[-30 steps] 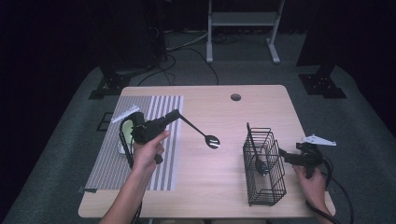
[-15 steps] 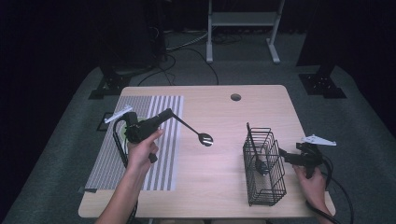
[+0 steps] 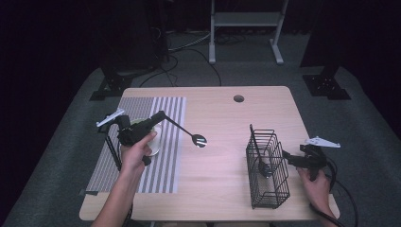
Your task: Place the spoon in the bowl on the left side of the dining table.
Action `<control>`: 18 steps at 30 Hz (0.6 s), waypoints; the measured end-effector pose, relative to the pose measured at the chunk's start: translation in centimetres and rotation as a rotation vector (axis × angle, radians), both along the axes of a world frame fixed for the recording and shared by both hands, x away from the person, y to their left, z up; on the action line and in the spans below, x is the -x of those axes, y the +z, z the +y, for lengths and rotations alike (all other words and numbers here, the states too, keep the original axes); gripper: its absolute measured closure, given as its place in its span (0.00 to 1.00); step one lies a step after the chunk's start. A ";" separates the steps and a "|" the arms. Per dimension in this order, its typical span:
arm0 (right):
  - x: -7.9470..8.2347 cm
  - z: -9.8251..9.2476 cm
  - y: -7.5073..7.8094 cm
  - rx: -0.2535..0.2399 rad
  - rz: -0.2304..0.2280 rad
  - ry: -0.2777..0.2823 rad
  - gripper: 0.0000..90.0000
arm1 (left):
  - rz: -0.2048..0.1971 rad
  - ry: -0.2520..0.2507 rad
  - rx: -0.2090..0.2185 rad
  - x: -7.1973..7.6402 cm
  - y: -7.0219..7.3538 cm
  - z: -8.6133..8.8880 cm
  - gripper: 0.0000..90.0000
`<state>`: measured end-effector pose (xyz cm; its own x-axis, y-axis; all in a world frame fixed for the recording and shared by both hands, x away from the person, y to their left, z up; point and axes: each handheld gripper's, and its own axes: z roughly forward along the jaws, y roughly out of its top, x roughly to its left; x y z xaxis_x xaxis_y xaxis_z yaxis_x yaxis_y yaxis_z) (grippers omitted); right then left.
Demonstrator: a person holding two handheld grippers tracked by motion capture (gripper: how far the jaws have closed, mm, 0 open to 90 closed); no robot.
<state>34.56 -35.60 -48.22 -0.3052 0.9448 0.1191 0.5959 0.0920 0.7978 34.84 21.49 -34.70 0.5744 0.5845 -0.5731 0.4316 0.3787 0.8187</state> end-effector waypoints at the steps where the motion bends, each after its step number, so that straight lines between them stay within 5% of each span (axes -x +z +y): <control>1: 0.0 0.0 0.0 -0.001 0.000 0.000 0.14 | 0.002 0.003 -0.002 0.0 0.0 0.2 0.99; 18: 0.0 0.0 0.0 0.003 0.002 -0.001 0.14 | 0.001 0.071 -0.006 0.1 -0.1 3.0 0.99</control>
<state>34.59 -35.59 -48.24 -0.3044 0.9454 0.1164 0.5973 0.0942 0.7964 34.77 24.48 -34.78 0.5307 0.6271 -0.5702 0.4049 0.4035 0.8206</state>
